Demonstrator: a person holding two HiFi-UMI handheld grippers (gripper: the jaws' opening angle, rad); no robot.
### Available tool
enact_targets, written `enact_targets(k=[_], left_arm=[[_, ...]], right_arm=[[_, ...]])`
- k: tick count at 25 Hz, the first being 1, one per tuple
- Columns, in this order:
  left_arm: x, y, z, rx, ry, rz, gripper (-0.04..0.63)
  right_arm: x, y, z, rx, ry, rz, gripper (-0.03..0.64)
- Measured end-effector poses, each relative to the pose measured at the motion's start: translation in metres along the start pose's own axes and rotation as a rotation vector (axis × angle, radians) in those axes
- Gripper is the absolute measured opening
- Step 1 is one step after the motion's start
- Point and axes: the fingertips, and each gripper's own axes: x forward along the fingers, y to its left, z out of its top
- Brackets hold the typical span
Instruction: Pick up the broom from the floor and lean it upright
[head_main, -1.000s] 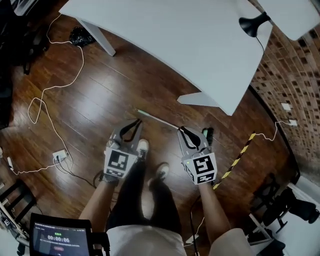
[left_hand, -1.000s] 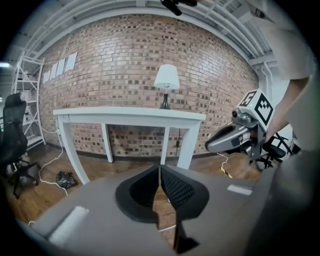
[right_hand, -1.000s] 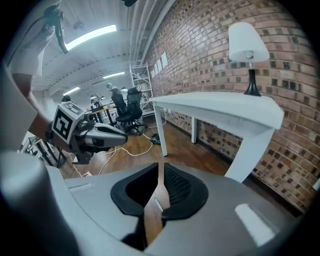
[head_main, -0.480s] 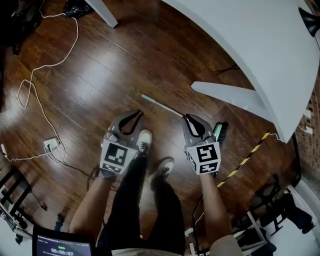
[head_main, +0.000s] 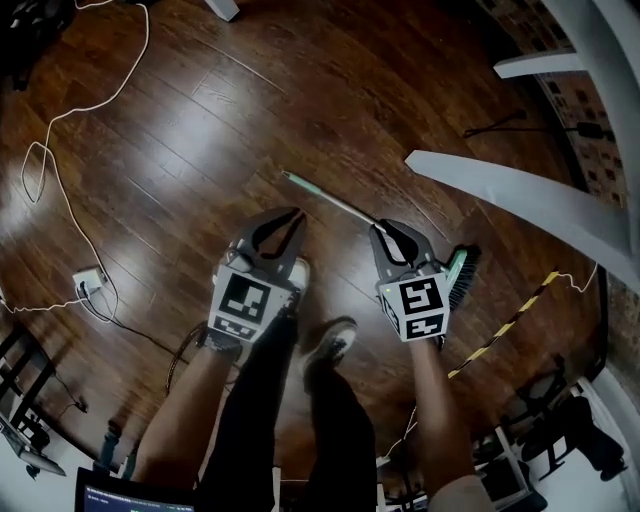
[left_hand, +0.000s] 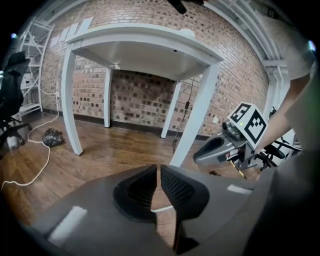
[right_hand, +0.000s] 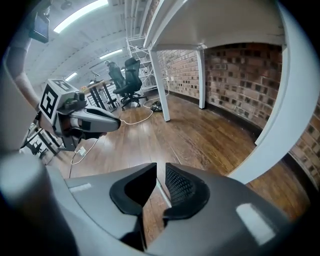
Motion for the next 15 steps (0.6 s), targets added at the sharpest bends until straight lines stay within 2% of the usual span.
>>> enact_targets(k=[4,7,12,15], left_arm=[[0.021,0.003,-0.041,-0.014,0.034,-0.005,0.002],[0.036,0.003,-0.082,-0.053,0.070,-0.007,0.002],[0.054,0.007,-0.131,-0.063,0.114,-0.023,0.002],[0.061,0.006,-0.151,-0.057,0.137,-0.044,0.002]], right_arm=[[0.040,0.005,-0.034,-0.042,0.048,0.030,0.074],[0.071,0.008,-0.070,-0.108,0.111,0.064,0.081],[0.120,-0.012,-0.131,-0.082,0.215,0.044,0.101],[0.150,-0.022,-0.167,-0.103,0.290,0.038,0.104]])
